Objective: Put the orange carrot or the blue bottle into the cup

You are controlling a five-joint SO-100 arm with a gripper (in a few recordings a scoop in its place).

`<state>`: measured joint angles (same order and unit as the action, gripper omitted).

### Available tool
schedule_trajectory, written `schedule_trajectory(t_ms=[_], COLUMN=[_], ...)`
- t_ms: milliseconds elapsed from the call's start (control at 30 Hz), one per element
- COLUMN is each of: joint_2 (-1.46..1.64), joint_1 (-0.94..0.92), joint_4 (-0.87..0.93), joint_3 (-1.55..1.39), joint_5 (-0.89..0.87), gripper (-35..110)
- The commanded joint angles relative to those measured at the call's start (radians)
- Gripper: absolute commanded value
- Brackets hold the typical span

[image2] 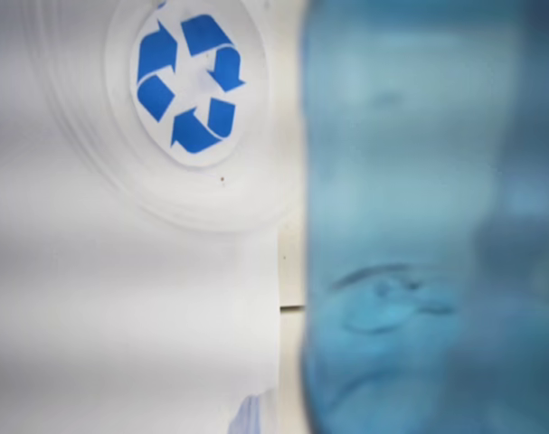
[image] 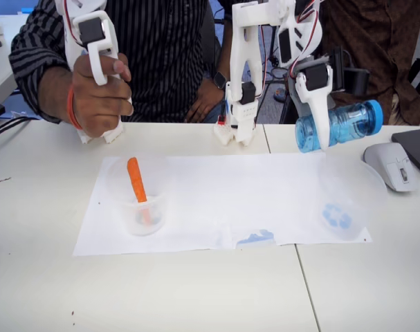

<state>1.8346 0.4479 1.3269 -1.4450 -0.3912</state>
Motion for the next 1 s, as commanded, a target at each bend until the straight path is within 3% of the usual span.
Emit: schedule_trajectory(t_ms=[0, 967], joint_2=[0.014, -0.153], joint_1=[0.061, 0.127], joint_4=[-0.006, -0.006], joint_3=[0.034, 0.035], joint_5=[-0.011, -0.011], gripper=[25, 25])
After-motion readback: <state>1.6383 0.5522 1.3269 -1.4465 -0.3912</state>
